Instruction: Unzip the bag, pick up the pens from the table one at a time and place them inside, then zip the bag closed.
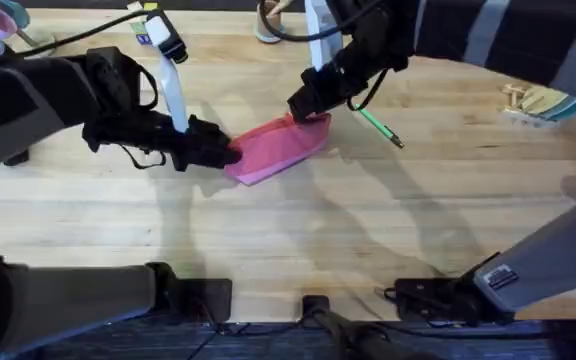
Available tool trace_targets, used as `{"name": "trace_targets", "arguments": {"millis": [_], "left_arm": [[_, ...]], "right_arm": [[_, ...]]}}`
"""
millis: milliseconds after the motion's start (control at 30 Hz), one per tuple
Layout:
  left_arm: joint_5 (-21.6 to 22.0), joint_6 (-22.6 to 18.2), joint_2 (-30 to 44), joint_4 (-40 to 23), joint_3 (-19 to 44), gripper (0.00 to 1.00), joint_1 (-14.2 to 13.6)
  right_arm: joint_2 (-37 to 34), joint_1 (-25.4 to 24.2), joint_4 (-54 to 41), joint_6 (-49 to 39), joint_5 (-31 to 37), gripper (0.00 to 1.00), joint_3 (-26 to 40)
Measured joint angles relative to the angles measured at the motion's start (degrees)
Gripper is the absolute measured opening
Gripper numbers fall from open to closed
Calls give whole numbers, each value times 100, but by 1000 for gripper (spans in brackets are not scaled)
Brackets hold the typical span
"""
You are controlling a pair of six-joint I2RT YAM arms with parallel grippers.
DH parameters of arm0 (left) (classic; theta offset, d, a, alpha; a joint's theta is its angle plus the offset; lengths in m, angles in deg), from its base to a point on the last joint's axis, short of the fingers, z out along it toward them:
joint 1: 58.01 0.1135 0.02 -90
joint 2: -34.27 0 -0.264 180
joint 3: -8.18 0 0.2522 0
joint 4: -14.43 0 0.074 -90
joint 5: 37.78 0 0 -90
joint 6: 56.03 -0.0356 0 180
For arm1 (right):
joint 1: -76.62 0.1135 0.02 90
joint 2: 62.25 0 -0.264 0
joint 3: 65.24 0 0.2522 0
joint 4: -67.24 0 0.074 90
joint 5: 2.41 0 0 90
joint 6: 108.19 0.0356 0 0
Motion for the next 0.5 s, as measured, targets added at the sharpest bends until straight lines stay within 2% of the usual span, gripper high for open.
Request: {"name": "trace_targets", "arguments": {"millis": [267, 500], "left_arm": [[0, 0, 0, 14, 0, 42, 0], [0, 0, 0, 17, 0, 42, 0]], "right_arm": [[0, 61, -175, -2, -138, 30, 669], [0, 61, -302, -4, -134, 30, 884]]}}
